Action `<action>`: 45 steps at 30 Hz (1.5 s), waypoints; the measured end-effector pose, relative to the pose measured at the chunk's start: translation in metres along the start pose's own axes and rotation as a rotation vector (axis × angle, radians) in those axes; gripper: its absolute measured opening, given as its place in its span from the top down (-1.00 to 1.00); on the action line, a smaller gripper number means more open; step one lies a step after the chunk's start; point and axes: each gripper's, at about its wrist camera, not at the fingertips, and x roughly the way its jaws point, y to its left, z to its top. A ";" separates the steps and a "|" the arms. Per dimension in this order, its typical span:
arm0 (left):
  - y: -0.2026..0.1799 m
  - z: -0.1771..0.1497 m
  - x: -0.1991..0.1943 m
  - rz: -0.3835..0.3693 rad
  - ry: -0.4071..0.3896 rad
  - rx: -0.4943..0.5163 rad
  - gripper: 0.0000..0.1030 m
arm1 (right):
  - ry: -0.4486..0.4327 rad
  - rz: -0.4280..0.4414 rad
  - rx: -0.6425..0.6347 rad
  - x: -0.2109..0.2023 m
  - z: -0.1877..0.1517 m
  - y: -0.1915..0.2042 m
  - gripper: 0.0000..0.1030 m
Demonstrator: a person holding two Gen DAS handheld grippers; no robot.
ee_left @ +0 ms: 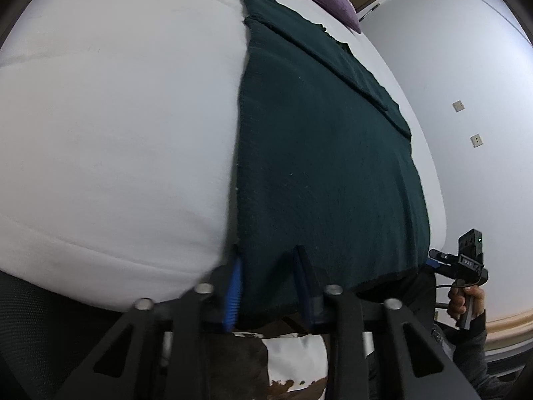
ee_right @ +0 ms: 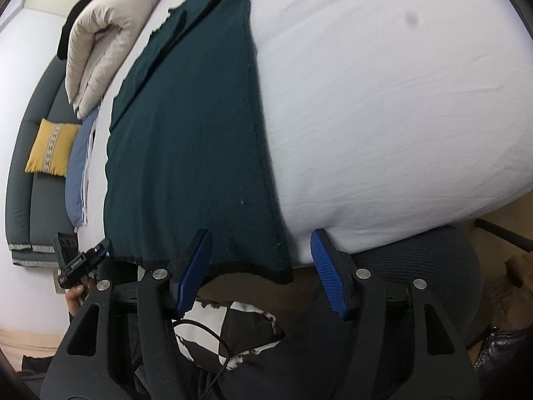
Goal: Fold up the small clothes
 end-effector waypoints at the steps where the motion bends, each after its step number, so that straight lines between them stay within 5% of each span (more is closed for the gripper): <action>1: -0.001 0.000 0.002 0.004 0.005 -0.001 0.81 | 0.010 -0.005 -0.002 0.002 0.000 0.001 -0.09; 5: 0.002 -0.004 0.000 0.006 0.000 0.007 0.85 | 0.025 -0.001 0.011 0.009 0.002 0.000 -0.01; 11: 0.001 -0.006 -0.004 -0.003 -0.012 0.004 0.86 | 0.048 0.021 0.031 0.013 -0.008 -0.007 0.71; 14: 0.001 -0.007 -0.008 -0.018 -0.019 0.000 0.87 | 0.022 0.049 0.047 0.010 -0.014 -0.013 0.83; 22: -0.002 -0.005 -0.030 -0.125 -0.067 -0.046 0.88 | -0.104 0.116 0.037 -0.021 -0.024 -0.015 0.88; 34: -0.021 0.013 -0.063 -0.386 -0.200 -0.180 0.88 | -0.259 0.312 0.026 -0.065 -0.005 0.016 0.88; 45: -0.029 0.073 -0.070 -0.532 -0.297 -0.258 0.88 | -0.395 0.430 0.030 -0.089 0.060 0.057 0.88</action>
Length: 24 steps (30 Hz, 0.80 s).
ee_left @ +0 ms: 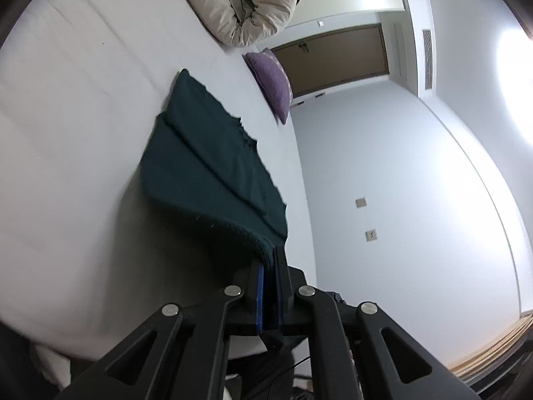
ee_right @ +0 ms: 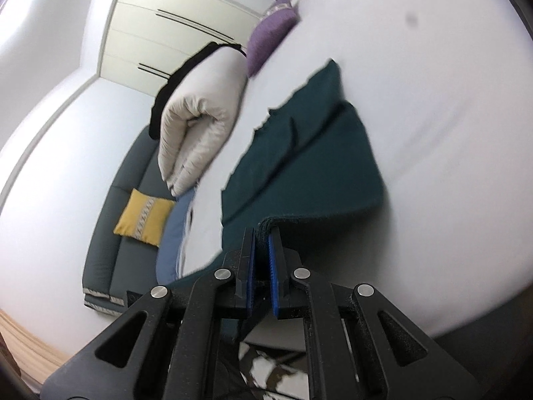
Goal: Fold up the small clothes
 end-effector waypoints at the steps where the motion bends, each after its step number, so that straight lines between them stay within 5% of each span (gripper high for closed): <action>1: 0.001 0.006 0.002 -0.011 -0.004 -0.013 0.88 | -0.009 0.007 -0.001 0.005 0.009 0.004 0.88; 12: 0.012 0.102 0.068 -0.035 -0.077 -0.101 0.88 | -0.104 0.027 0.043 0.074 0.109 0.015 0.88; 24: 0.044 0.219 0.176 0.088 -0.101 -0.111 0.88 | -0.174 -0.068 0.092 0.193 0.237 -0.008 0.88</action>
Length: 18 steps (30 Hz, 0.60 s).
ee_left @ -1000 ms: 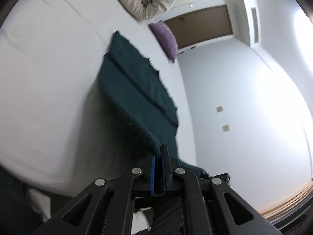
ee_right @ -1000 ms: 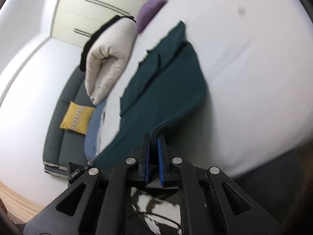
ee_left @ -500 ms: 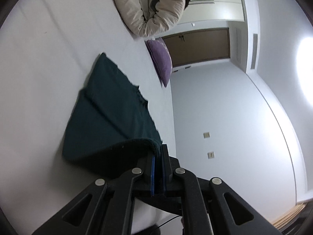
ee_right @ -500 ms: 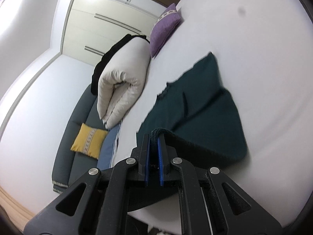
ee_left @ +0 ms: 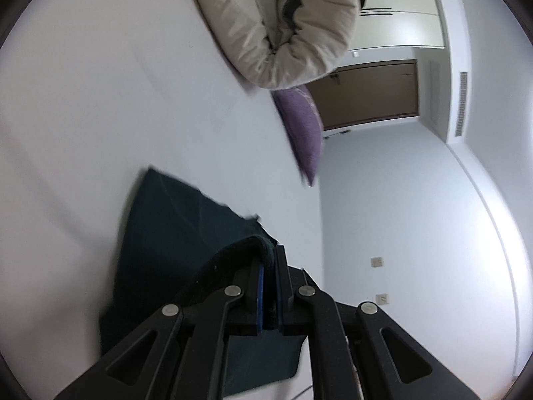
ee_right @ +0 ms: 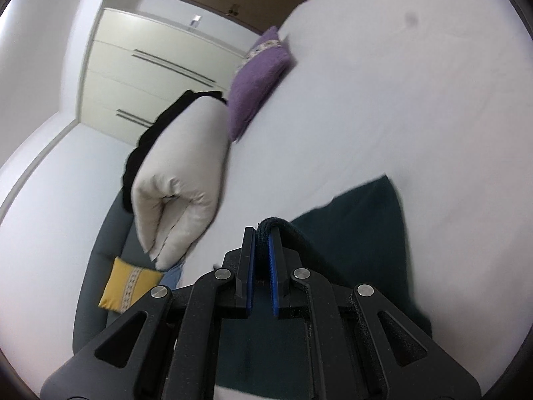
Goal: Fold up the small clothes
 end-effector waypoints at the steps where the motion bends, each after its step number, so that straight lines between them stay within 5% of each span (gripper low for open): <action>1: 0.005 0.005 0.008 0.012 0.001 -0.003 0.88 | 0.001 -0.014 0.006 0.012 0.005 -0.003 0.88; 8: 0.045 0.031 0.057 0.152 0.004 -0.028 0.79 | 0.010 -0.133 0.017 0.098 0.035 -0.032 0.86; 14: 0.053 0.031 0.049 0.135 -0.011 -0.046 -0.14 | 0.044 -0.229 0.064 0.142 0.048 -0.066 0.72; 18: 0.037 0.023 0.025 0.159 -0.060 0.007 -0.32 | -0.014 -0.276 0.023 0.127 0.044 -0.064 0.34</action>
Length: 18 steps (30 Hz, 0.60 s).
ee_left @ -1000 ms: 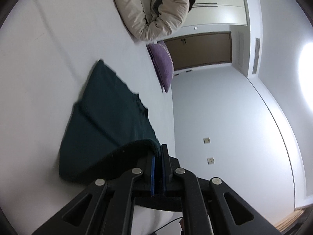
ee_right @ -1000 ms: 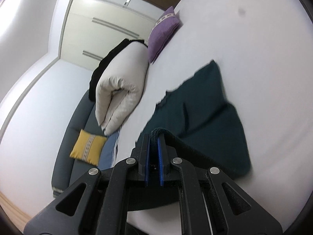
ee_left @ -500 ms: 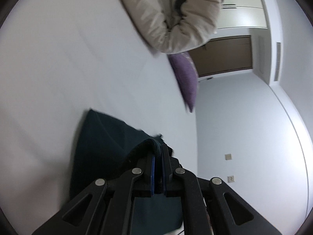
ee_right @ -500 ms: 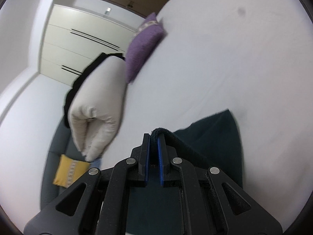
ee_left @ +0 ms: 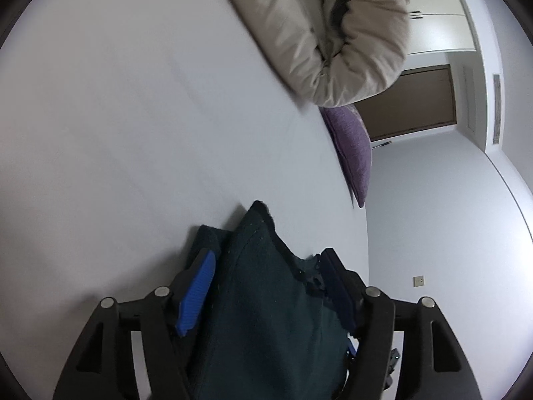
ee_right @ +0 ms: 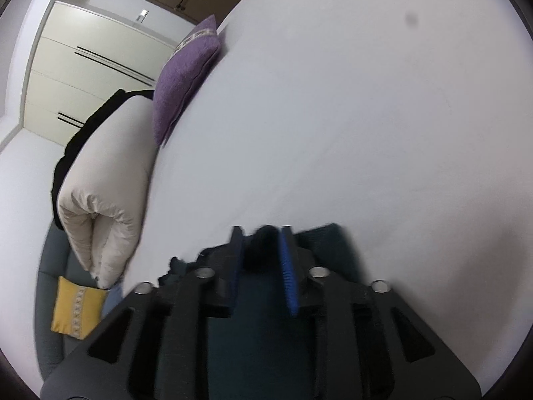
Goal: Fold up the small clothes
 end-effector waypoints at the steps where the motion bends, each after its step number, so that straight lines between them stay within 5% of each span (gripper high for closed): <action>1: -0.003 -0.005 -0.007 0.010 -0.004 0.023 -0.32 | -0.006 -0.006 -0.004 -0.006 -0.001 -0.001 0.31; 9: -0.020 -0.074 -0.043 0.169 -0.017 0.295 -0.32 | 0.010 -0.096 -0.263 -0.060 -0.041 0.013 0.20; 18: -0.004 -0.128 -0.062 0.285 -0.004 0.442 -0.30 | 0.053 -0.159 -0.507 -0.115 -0.119 -0.002 0.20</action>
